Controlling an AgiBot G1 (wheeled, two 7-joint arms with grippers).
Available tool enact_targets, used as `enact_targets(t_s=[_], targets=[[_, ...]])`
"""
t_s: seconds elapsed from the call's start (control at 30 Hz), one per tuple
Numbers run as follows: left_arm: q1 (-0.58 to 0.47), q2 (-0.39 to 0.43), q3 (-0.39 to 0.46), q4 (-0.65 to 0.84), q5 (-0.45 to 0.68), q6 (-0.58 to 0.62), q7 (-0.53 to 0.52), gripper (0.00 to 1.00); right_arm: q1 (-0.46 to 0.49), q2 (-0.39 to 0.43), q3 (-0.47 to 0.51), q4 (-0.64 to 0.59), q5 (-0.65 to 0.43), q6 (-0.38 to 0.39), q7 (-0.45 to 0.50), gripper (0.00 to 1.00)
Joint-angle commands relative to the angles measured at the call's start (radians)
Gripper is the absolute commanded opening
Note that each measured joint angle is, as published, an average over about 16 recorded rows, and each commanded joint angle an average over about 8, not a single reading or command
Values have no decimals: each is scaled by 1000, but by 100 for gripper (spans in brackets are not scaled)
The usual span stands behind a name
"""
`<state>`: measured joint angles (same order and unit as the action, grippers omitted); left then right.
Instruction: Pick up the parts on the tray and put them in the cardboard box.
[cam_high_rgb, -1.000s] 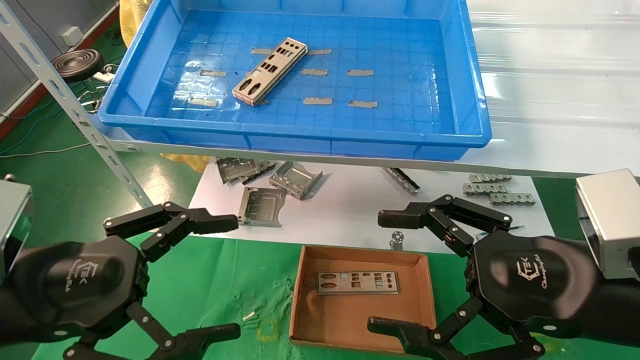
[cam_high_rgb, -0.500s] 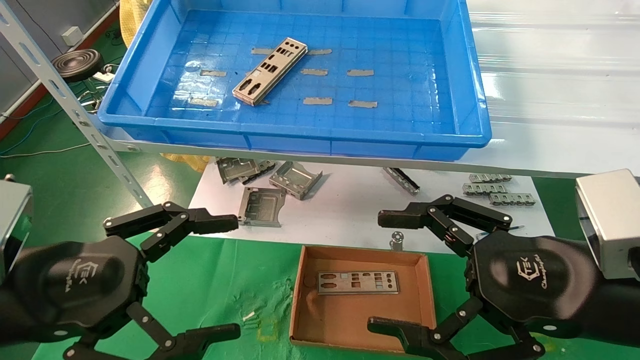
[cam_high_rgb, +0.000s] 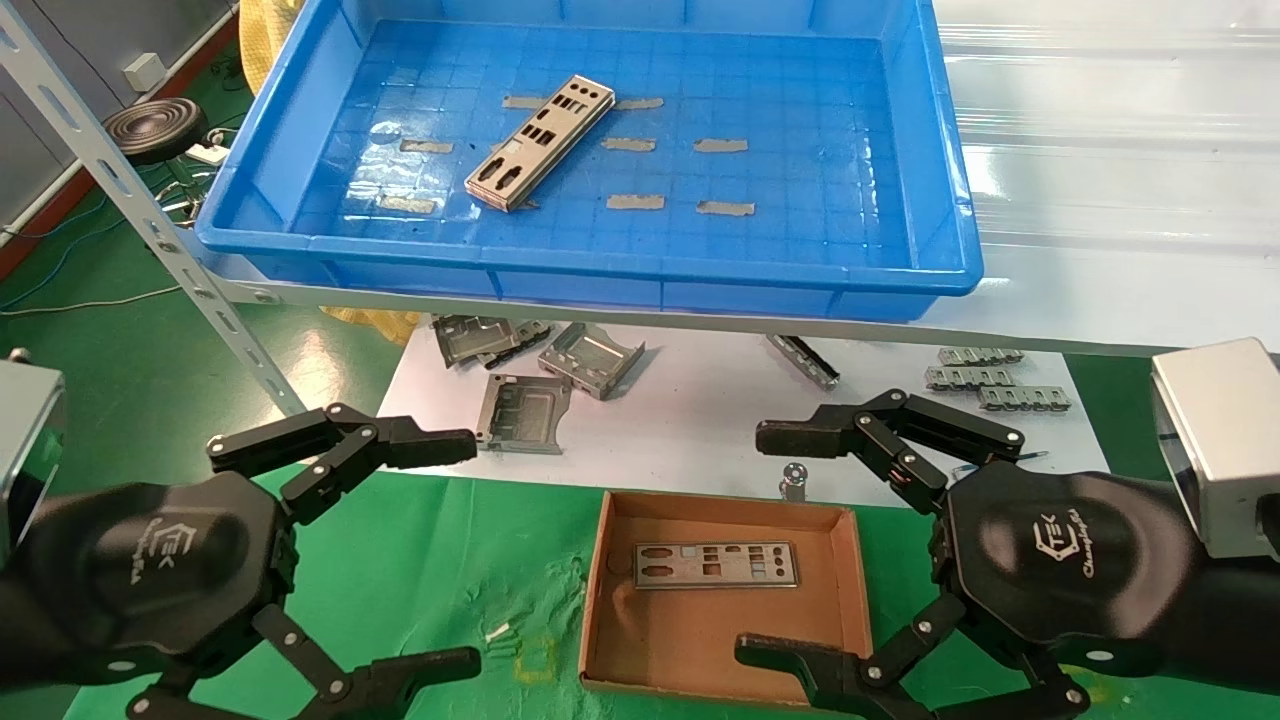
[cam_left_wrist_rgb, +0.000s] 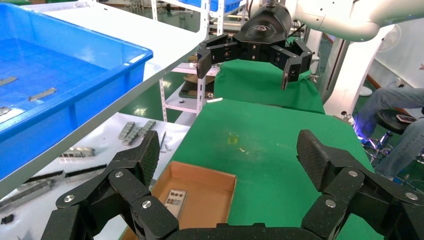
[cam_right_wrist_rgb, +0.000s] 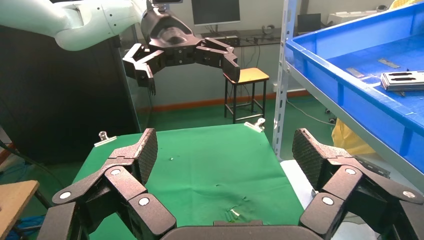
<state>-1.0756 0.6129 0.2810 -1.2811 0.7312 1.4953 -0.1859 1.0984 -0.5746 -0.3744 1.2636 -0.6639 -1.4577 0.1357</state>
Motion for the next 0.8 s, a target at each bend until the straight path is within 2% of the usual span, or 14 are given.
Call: enact_targets(t_s=[0.03,0.8], targets=[[0,0,0,0,0,0,0,100,0,0,0,0,0,0,0,100],[0,0,0,0,0,0,0,100,0,0,0,0,0,0,0,100]])
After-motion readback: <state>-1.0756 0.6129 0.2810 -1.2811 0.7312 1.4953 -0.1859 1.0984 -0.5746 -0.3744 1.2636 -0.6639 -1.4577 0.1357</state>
